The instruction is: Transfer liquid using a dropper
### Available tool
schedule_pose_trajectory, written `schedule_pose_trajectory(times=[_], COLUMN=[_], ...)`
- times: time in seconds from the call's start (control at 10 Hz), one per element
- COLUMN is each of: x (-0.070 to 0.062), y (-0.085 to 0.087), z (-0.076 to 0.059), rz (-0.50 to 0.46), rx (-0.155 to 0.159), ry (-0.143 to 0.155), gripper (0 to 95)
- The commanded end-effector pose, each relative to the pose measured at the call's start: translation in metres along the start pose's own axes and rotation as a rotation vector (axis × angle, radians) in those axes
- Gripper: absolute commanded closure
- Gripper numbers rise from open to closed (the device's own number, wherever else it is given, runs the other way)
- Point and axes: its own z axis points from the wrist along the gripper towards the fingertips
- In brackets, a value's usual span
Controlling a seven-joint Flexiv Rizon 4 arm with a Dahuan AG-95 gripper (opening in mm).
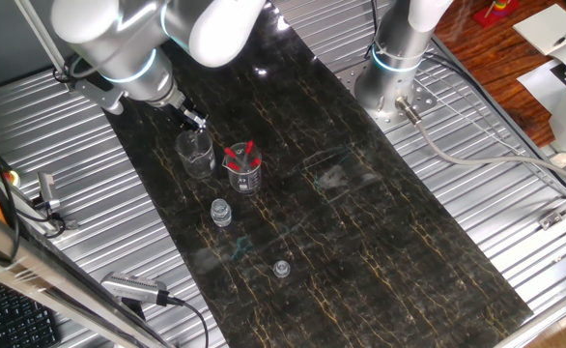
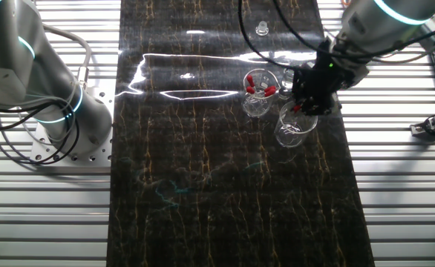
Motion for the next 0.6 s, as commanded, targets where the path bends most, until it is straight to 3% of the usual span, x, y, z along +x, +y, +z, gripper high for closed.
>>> schedule_pose_trajectory(times=[0.1,0.6], x=[-0.003,-0.006], y=[0.000,0.000], z=[0.006,0.019], rz=[-0.004,-0.014], rx=[0.004,0.010], ry=[-0.009,-0.022], gripper=[95.0,95.0])
